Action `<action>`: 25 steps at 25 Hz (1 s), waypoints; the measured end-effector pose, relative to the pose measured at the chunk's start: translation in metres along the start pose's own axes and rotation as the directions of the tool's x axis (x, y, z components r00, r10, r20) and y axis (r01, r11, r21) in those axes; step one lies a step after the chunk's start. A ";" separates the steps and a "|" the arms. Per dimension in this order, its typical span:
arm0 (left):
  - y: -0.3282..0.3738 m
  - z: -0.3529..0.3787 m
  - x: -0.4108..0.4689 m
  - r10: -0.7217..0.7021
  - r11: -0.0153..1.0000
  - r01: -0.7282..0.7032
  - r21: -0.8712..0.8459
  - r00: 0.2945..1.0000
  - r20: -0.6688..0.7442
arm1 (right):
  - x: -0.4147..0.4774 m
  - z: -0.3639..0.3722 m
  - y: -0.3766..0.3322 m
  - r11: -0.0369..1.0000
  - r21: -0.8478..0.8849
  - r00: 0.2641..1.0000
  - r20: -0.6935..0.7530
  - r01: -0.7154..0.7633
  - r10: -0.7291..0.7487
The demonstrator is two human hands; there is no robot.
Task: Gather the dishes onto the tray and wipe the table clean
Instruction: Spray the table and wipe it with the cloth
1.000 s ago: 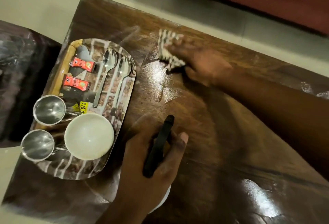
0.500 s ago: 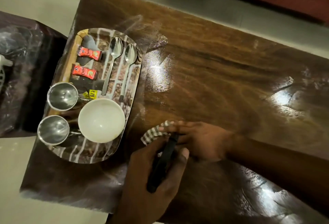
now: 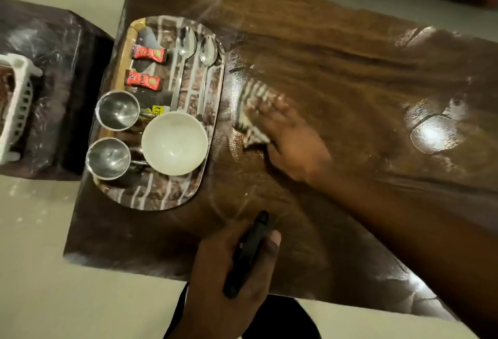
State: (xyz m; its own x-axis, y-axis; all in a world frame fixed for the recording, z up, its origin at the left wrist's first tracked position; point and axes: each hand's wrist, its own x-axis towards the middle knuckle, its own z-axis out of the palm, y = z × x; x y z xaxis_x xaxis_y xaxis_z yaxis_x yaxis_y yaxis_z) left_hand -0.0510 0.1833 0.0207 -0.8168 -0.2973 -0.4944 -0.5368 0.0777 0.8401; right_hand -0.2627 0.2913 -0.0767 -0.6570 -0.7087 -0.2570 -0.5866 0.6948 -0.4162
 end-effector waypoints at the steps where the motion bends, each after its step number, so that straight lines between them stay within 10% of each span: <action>1: -0.005 -0.002 -0.006 -0.004 1.000 0.003 -0.008 0.999 -0.034 | -0.025 0.015 -0.012 0.985 -0.041 0.985 0.064 0.165 -0.162; 7: -0.025 -0.002 -0.039 0.047 0.999 -0.046 0.021 0.994 -0.099 | -0.112 0.029 -0.001 0.758 -0.079 0.713 0.412 0.648 -0.567; 11: -0.037 0.000 -0.071 0.081 0.997 -0.082 -0.014 0.994 -0.077 | -0.104 0.007 0.025 0.992 -0.095 0.995 0.062 0.089 -0.083; 15: -0.059 0.001 -0.100 0.061 0.998 -0.062 -0.014 0.997 -0.056 | -0.108 0.049 -0.051 0.912 0.189 0.909 -0.140 -0.365 0.393; 21: -0.079 -0.008 -0.125 0.079 0.997 -0.080 -0.006 0.997 -0.022 | -0.218 0.114 -0.101 0.942 -0.030 0.935 0.134 0.336 -0.329; 25: -0.083 -0.020 -0.134 0.052 0.998 -0.052 -0.019 0.999 0.002 | -0.245 0.090 -0.039 0.972 -0.098 0.974 0.100 0.215 -0.205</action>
State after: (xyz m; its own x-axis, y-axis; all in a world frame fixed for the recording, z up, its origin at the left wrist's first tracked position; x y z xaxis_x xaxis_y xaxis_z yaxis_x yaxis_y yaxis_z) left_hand 0.1077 0.1980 0.0216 -0.8438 -0.2911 -0.4507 -0.4897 0.0747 0.8687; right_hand -0.0359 0.4272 -0.0760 -0.4723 -0.8447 -0.2517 -0.7574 0.5351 -0.3743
